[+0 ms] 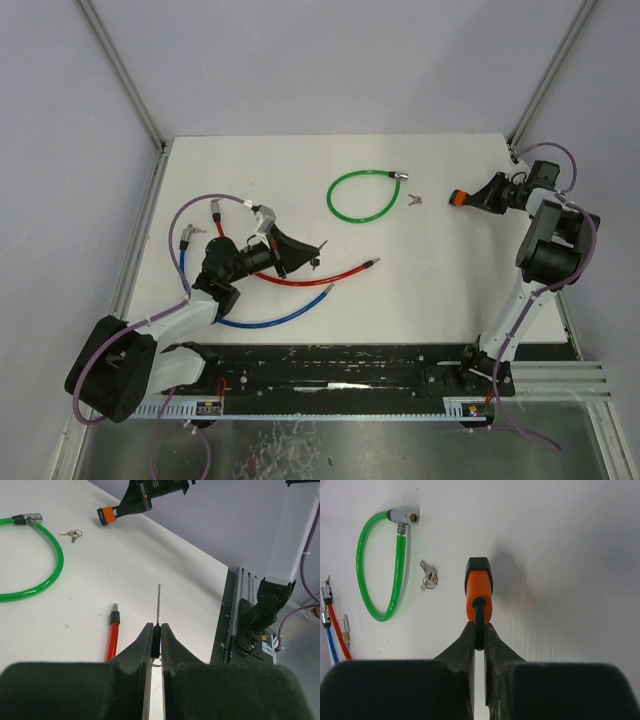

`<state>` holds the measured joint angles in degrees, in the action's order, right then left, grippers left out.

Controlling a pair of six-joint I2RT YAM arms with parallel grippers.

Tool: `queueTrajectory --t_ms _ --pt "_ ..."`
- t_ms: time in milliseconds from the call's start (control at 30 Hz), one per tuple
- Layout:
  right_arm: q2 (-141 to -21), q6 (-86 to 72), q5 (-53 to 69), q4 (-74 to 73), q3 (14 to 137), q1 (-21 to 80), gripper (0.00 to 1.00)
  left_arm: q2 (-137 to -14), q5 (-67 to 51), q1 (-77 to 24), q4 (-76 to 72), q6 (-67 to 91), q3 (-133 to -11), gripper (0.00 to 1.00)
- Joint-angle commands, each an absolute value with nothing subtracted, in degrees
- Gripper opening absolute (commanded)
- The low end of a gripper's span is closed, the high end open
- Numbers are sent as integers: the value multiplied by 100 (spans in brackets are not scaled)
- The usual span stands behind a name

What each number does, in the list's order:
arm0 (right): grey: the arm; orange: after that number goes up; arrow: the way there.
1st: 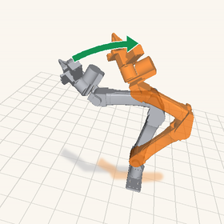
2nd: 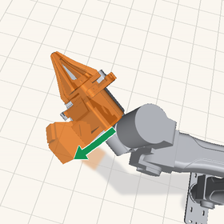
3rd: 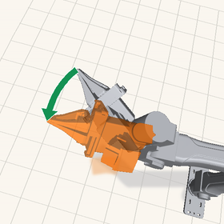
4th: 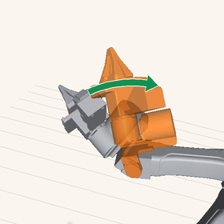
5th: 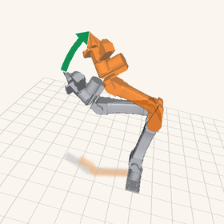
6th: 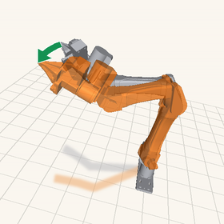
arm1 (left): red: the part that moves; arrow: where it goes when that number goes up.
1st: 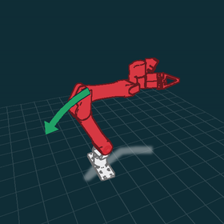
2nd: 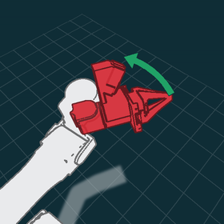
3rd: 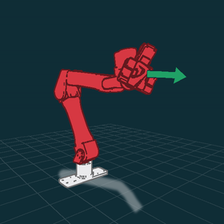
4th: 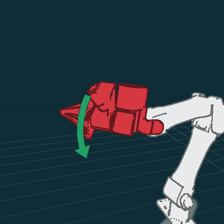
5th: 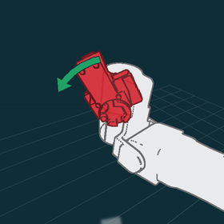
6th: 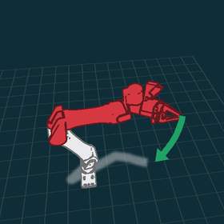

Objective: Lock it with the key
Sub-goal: Place the lock at the center of the board.

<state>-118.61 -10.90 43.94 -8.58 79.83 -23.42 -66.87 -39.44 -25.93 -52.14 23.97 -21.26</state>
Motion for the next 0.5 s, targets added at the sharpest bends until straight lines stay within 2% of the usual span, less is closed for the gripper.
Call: queueTrajectory --t_ms 0,133,367,433,467 --pt "-12104 -1012 4891 -1057 8488 -2329 12 -6572 -4014 -2584 -5166 2284 -2155 0" --pt "-12276 -704 4855 -1345 8695 -2329 22 -6724 -4113 -2584 -5213 2315 -2217 0" --pt "-12062 -231 4360 -1697 8825 -2334 52 -6847 -4219 -2584 -5262 2364 -2274 1" --pt "-11825 -44 4074 -1709 8767 -2336 67 -6847 -4250 -2584 -5278 2391 -2262 1" --pt "-11692 65 3979 -1691 8707 -2338 92 -6841 -4248 -2584 -5294 2405 -2259 1"
